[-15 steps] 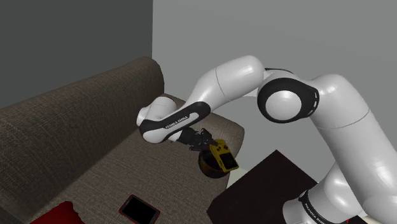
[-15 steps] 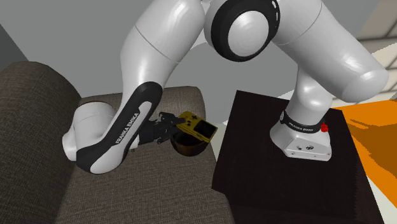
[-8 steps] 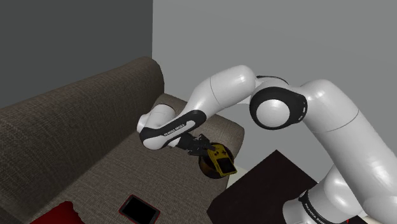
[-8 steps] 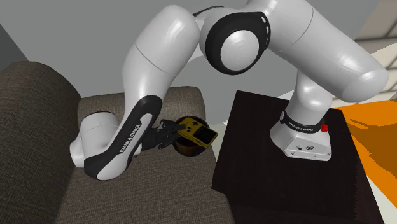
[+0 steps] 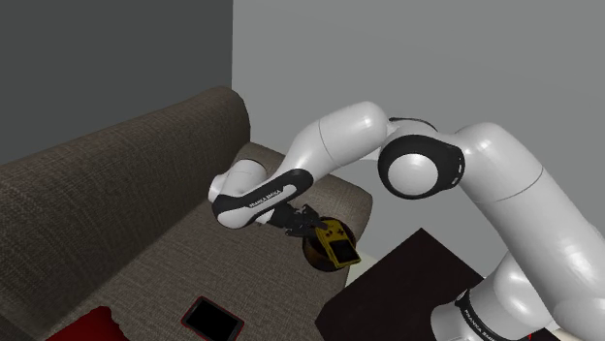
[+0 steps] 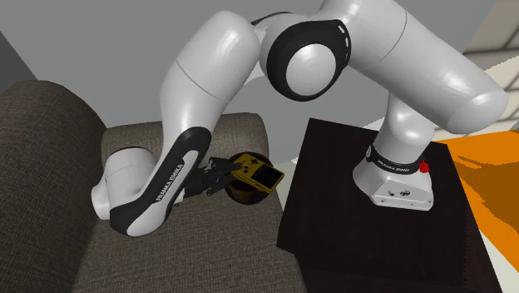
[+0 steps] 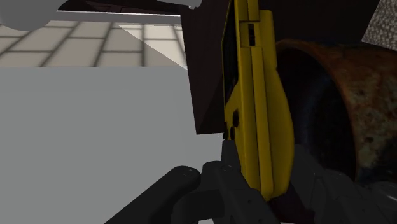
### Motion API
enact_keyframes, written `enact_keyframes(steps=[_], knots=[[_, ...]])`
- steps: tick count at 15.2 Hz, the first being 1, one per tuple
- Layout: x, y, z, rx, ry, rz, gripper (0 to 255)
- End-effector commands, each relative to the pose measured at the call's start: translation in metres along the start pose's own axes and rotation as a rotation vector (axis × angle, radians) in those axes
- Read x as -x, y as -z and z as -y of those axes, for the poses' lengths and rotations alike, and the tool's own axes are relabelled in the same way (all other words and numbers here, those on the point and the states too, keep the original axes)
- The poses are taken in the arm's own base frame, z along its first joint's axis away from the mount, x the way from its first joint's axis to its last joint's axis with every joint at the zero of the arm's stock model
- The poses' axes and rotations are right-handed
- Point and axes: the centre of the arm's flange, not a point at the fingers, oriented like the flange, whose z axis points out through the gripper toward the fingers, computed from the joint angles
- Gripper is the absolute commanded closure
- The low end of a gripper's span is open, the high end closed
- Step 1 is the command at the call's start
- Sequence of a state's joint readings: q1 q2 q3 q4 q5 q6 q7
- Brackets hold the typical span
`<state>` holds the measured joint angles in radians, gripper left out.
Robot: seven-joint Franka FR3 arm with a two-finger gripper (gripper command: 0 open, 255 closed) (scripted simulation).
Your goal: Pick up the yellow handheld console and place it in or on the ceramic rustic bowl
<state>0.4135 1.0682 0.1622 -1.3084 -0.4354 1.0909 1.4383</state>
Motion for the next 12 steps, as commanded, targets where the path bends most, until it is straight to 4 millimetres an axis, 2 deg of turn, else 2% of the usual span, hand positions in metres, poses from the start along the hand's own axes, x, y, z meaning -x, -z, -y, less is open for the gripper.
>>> enact_keyframes(steps=[1,2,7,11,12], knots=[[0.004,-0.004,0.008,-0.003,0.011,0.001,255],[0.005,-0.004,0.009,-0.003,0.011,0.001,0],[0.004,-0.004,0.008,-0.003,0.011,0.001,0],[0.004,0.046,0.008,-0.003,0.011,0.001,0],[0.004,0.046,0.008,-0.003,0.011,0.001,0]])
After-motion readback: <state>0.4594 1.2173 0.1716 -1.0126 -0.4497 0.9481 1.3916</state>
